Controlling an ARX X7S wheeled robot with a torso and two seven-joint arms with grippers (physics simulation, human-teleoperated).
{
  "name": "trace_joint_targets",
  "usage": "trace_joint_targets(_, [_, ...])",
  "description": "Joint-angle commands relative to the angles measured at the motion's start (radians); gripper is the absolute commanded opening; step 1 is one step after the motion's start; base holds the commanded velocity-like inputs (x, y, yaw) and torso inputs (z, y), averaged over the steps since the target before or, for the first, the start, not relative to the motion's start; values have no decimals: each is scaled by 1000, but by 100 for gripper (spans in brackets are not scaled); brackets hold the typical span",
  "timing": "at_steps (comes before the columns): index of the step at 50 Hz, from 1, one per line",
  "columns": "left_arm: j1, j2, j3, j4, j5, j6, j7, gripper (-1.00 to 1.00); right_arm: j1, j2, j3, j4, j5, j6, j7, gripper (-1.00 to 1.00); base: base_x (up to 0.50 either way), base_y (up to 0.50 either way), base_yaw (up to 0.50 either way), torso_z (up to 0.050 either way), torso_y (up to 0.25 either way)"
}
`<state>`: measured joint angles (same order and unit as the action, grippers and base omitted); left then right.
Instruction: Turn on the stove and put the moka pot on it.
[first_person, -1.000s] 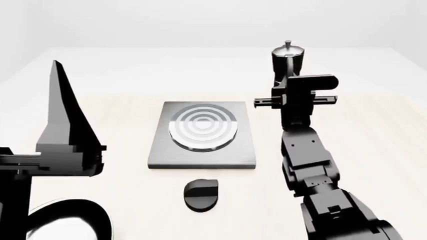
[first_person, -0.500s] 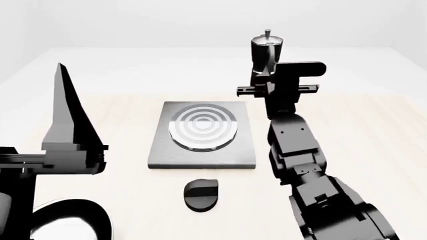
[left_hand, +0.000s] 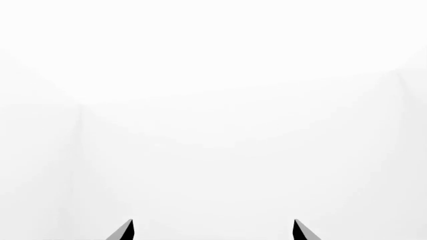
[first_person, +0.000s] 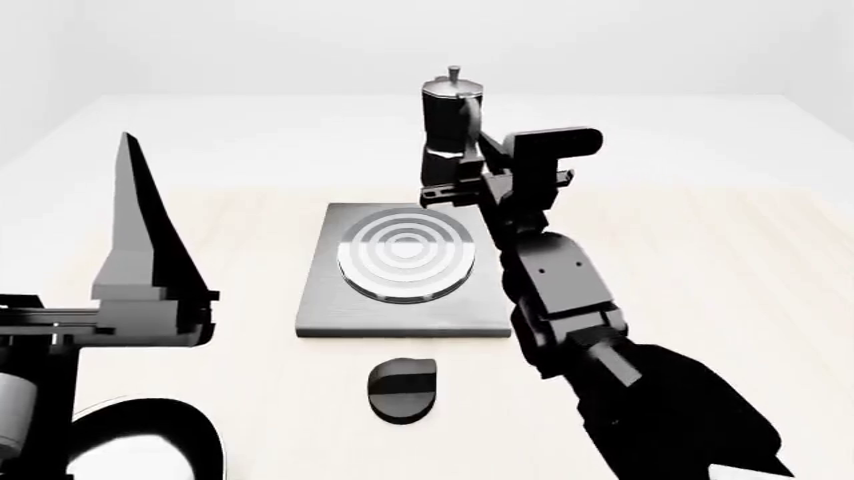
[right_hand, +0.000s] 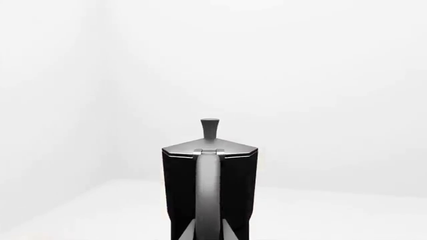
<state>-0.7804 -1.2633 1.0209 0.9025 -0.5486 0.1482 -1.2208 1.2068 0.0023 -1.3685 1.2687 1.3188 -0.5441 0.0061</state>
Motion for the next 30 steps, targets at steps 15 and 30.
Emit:
trace_joint_targets(15, [20,-2,-1,-9,4,15,-4,100,1,-2,-197,-76,227,-78,-67,-100,0,0,0,0,1])
trace_joint_targets(30, [17,4,0,-9,-7,-17,0,100,19,-2,-193,-83,204,-120,-46,-100,0,0,0,0,1])
